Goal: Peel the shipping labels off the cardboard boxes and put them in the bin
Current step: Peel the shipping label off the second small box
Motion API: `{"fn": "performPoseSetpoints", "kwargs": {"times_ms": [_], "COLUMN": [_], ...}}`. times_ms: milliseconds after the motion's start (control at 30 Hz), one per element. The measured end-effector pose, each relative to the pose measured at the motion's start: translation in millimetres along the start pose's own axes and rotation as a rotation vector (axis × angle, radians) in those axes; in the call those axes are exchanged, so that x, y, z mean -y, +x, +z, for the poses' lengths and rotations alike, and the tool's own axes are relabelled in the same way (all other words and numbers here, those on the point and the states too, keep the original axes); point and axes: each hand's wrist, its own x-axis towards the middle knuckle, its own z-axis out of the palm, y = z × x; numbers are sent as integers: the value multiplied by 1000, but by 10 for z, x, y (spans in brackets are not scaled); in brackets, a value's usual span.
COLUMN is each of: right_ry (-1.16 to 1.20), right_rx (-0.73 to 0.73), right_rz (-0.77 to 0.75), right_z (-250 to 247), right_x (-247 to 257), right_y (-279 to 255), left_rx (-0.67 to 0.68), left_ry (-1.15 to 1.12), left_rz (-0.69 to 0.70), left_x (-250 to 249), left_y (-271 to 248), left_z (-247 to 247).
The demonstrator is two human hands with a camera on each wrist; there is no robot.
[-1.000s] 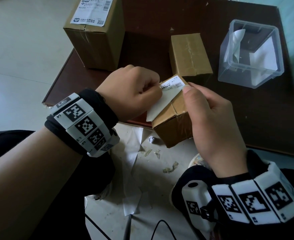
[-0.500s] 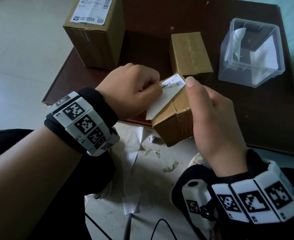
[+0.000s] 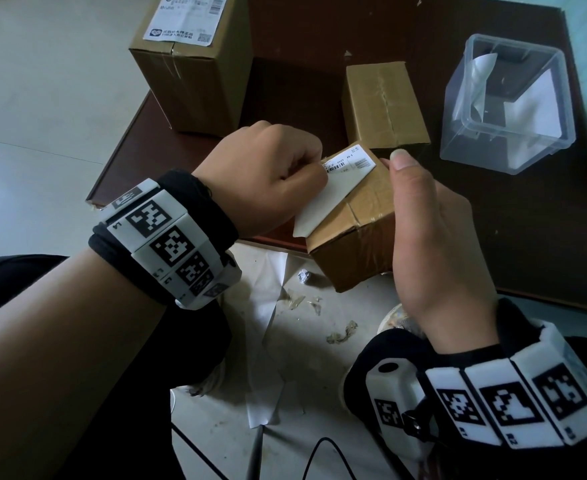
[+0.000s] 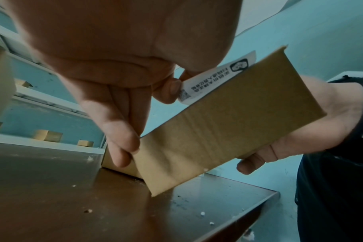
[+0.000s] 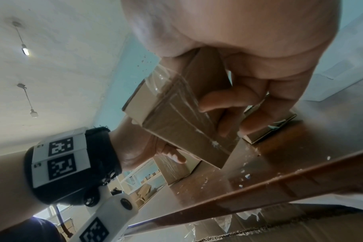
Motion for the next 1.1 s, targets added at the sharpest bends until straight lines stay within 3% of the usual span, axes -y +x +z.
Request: {"fn": "performPoseSetpoints", "kwargs": {"times_ms": [433, 1100], "right_ry": [106, 29], "right_rx": [19, 4], "right_rz": [-5, 36], "right_z": [-8, -20], "right_x": [29, 5], "right_y": [25, 29], "left_rx": [-18, -44], "left_ry": [0, -22], "left_rz": [9, -15], "left_x": [9, -6], "left_y": [13, 12], "left_z": [3, 24]}}
